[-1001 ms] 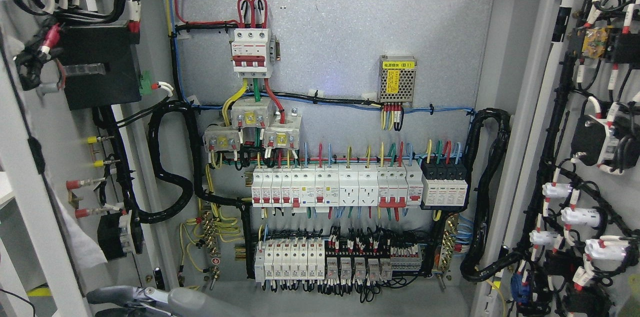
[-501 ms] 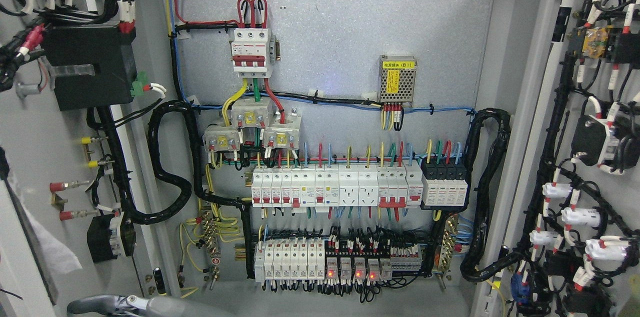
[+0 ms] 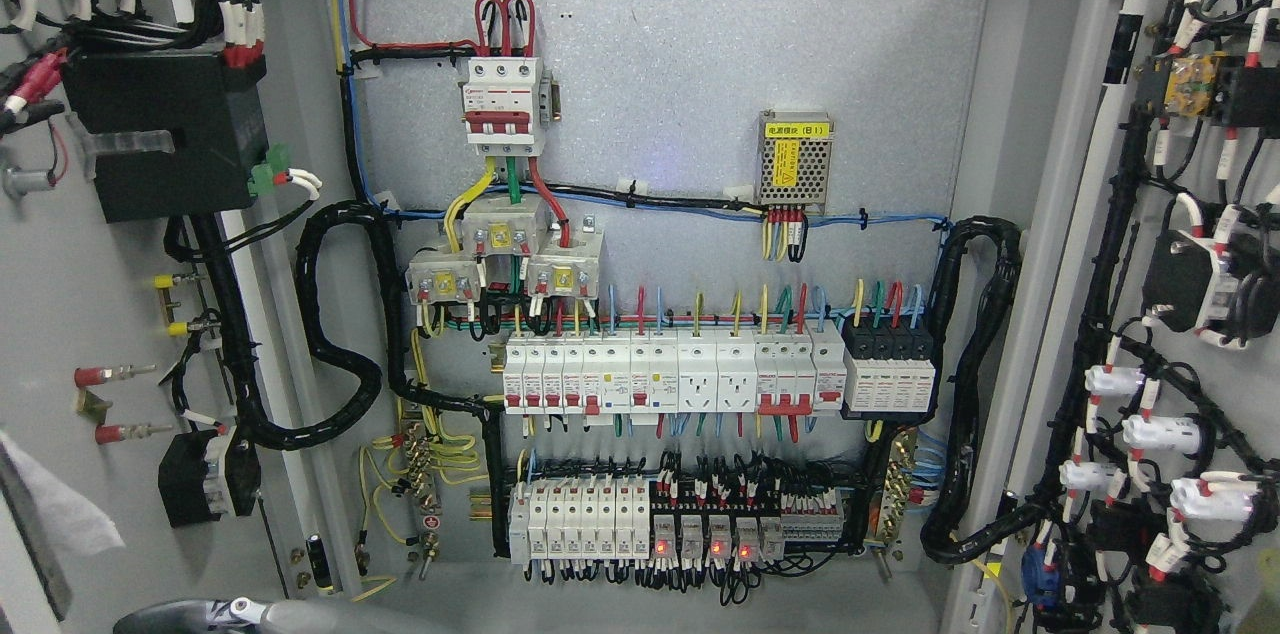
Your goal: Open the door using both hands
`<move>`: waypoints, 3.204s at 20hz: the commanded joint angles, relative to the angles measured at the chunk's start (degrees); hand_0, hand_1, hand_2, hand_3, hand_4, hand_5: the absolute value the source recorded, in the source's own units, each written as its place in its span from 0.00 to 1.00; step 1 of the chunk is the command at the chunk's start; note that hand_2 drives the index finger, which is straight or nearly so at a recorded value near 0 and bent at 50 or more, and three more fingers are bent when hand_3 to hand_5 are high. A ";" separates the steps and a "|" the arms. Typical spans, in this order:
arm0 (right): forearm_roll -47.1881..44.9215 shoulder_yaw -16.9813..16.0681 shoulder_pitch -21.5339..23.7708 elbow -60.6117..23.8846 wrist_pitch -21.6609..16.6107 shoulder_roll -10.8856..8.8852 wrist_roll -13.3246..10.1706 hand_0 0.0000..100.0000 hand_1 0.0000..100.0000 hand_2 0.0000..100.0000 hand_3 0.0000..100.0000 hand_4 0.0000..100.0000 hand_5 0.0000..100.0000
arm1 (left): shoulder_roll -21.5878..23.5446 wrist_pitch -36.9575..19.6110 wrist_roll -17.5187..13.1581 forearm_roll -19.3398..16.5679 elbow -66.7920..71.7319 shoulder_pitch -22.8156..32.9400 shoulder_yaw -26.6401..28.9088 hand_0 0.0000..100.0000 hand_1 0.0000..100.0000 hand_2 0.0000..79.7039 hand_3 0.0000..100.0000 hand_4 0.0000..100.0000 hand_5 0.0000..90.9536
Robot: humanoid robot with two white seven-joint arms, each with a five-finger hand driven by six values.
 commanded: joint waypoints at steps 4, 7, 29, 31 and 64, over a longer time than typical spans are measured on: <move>-0.17 2.67 -2.61 1.33 0.01 0.00 -0.32 0.22 0.00 0.00 0.00 0.00 0.00 | 0.26 -0.16 -0.01 0.04 -0.09 -0.06 0.03 0.30 0.00 0.03 0.03 0.04 0.00; -0.17 3.11 -3.66 1.33 0.01 0.00 -0.32 0.22 0.00 0.00 0.00 0.00 0.00 | 0.26 -0.07 -0.01 0.04 -0.09 -0.06 0.03 0.30 0.00 0.03 0.03 0.04 0.00; -4.83 8.56 -8.41 3.87 0.10 0.00 -0.41 0.22 0.00 0.00 0.00 0.00 0.00 | 0.35 -0.07 -1.16 0.12 -0.18 -0.68 0.03 0.30 0.00 0.03 0.03 0.04 0.00; -4.83 8.56 -8.77 4.32 0.02 0.00 -0.41 0.22 0.00 0.00 0.00 0.00 0.00 | 0.35 -0.07 -1.07 0.12 -0.18 -0.68 0.03 0.30 0.00 0.03 0.03 0.04 0.00; 15.47 -11.56 12.22 -3.06 -7.18 -0.52 -0.58 0.22 0.00 0.00 0.00 0.00 0.00 | 6.76 -0.77 -1.16 0.04 -40.39 9.60 0.91 0.30 0.00 0.03 0.03 0.04 0.00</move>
